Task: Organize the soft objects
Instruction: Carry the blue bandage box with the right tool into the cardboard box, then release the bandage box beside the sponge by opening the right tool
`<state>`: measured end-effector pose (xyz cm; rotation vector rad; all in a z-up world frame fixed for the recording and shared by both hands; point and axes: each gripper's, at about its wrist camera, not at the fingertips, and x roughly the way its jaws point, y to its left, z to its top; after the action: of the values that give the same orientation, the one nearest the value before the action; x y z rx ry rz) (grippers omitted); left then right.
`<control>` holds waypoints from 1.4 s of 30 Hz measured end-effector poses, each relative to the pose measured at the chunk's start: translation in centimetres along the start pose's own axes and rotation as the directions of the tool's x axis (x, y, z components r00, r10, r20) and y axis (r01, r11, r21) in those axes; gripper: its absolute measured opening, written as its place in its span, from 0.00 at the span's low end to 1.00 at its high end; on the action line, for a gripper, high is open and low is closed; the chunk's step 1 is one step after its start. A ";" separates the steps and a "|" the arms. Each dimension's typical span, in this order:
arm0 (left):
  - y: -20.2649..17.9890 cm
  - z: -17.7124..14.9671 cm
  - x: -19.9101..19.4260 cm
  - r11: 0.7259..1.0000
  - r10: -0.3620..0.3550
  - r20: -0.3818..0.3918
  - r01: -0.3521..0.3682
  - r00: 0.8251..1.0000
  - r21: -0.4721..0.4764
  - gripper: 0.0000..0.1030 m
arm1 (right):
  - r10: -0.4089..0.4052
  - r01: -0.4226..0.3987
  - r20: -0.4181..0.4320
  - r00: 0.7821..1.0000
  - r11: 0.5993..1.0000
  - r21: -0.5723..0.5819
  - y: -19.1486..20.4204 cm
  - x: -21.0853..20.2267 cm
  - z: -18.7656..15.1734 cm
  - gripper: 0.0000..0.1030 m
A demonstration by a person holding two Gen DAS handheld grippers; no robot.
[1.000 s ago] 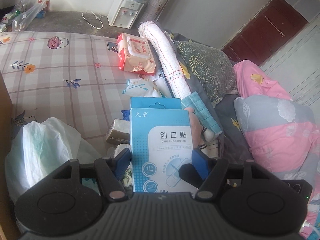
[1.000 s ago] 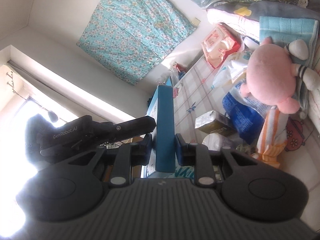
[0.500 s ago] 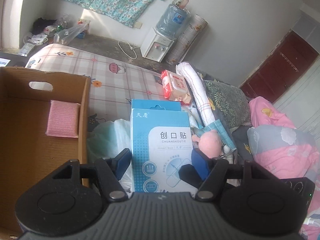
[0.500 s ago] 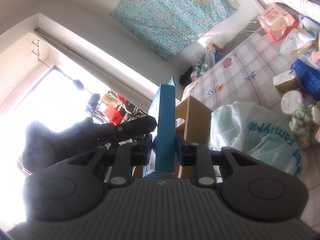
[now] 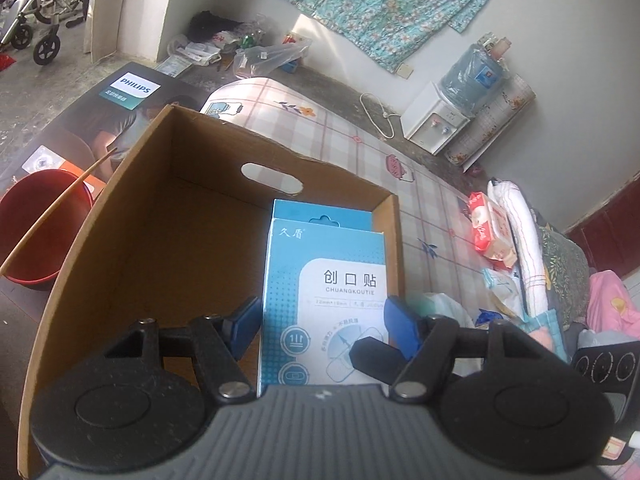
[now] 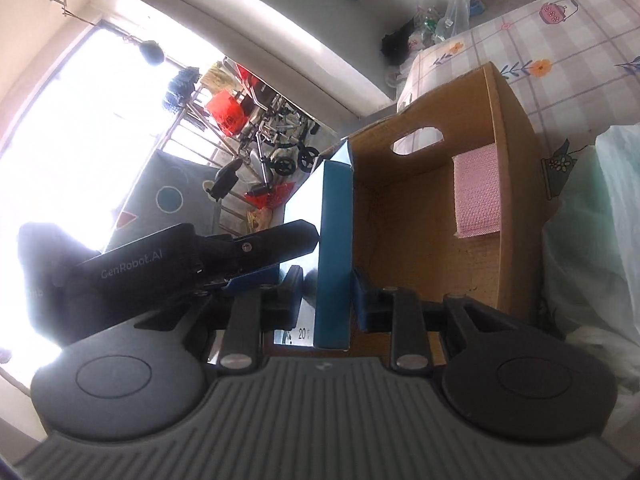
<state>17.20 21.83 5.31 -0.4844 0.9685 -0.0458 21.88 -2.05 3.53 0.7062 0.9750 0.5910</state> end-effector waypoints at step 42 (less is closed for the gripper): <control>5.4 0.6 15.3 0.955 0.252 -0.303 -0.186 0.919 0.232 0.56 | -0.194 0.222 0.146 0.970 0.953 -0.206 -0.5 -2.3 -0.9 0.52</control>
<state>25.57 23.03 -8.55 -0.1805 1.3297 -0.0205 20.17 -3.83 4.04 0.4296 0.8394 0.4551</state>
